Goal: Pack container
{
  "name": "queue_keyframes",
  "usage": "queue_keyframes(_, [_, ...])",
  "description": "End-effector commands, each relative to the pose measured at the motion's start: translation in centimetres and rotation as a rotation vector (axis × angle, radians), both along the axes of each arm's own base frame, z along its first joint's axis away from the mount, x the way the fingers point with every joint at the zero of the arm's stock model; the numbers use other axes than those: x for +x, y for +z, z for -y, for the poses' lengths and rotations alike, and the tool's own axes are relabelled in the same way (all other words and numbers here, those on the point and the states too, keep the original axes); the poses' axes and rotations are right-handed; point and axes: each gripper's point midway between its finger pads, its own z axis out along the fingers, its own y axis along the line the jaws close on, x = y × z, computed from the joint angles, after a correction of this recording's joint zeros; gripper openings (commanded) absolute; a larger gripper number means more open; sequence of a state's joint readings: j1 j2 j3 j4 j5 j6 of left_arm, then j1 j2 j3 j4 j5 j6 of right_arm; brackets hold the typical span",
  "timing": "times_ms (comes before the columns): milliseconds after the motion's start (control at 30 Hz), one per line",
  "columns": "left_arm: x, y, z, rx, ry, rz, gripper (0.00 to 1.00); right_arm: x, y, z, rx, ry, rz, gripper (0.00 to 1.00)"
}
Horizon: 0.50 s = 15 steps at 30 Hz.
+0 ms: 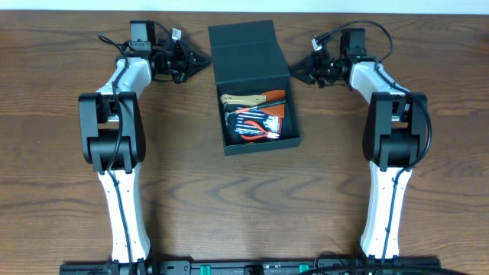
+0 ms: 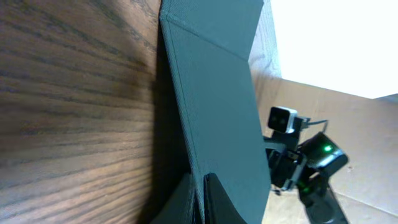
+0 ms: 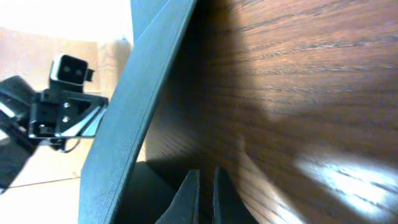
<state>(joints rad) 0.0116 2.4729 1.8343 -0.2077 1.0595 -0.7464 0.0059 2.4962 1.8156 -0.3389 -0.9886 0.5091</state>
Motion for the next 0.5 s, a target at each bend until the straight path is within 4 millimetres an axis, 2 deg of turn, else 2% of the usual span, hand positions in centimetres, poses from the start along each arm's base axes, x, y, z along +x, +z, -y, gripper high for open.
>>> queue_keyframes(0, [-0.1, -1.7, 0.2, -0.068, 0.006, -0.08, 0.06, -0.8, -1.0, -1.1, 0.072, 0.029, -0.054, 0.01])
queue_keyframes(133, [0.0, -2.5, 0.3, -0.084, 0.014, -0.098, 0.06, -0.9, -1.0, -1.3, 0.093, 0.044, -0.048, 0.01])
queue_keyframes(367, [0.3, -2.1, 0.4, -0.098, 0.021, -0.096, 0.06, -0.5, 0.5, -2.6, 0.159, 0.104, 0.045, 0.01])
queue_keyframes(467, [0.1, -1.2, 1.1, -0.14, -0.02, -0.069, 0.06, -0.5, 1.7, -3.6, 0.197, 0.149, 0.111, 0.01])
